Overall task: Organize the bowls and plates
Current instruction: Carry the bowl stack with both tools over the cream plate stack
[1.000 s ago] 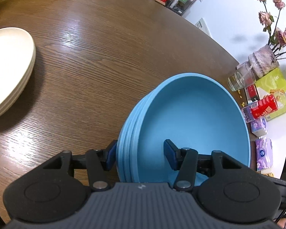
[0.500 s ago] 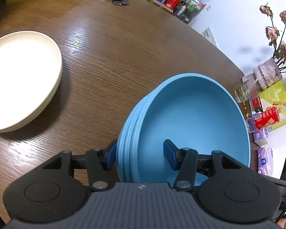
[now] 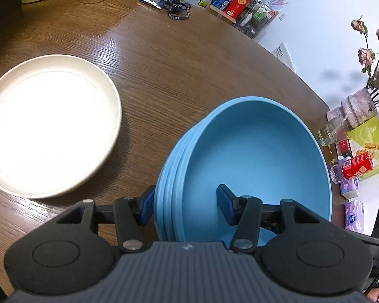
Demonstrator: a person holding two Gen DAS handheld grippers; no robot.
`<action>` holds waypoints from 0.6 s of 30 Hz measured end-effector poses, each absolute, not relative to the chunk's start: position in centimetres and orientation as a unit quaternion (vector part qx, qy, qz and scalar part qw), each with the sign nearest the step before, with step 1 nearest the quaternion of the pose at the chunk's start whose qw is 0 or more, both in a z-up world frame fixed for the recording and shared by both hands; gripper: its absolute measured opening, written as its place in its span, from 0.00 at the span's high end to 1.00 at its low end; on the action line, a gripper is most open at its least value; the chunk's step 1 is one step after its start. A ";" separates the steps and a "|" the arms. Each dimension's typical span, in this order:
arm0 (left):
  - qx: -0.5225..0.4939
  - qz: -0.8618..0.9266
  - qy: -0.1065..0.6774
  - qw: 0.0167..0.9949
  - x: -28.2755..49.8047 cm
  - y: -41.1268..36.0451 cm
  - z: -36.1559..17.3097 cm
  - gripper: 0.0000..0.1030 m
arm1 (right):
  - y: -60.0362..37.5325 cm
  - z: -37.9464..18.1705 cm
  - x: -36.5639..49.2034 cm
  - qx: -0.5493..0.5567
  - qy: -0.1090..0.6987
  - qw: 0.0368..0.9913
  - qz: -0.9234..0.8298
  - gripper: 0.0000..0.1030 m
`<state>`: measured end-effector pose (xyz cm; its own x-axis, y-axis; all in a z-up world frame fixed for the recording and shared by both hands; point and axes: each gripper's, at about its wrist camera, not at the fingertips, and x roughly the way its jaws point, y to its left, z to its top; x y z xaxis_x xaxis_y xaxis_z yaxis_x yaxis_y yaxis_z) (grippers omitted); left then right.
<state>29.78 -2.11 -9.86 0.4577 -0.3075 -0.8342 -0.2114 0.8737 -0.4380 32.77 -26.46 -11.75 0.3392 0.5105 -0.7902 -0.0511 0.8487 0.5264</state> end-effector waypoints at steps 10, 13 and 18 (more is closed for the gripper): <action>-0.253 -0.017 0.517 0.818 29.5 1.6 -9.6 0.50 | -22.5 -11.6 33.1 0.207 0.549 0.788 0.188 0.57; -0.255 -0.013 0.516 0.818 29.4 2.9 -9.5 0.50 | -21.3 -11.5 33.1 0.205 0.550 0.786 0.192 0.57; -0.258 -0.008 0.514 0.818 29.1 4.8 -9.4 0.50 | -19.4 -11.4 33.3 0.202 0.551 0.785 0.197 0.57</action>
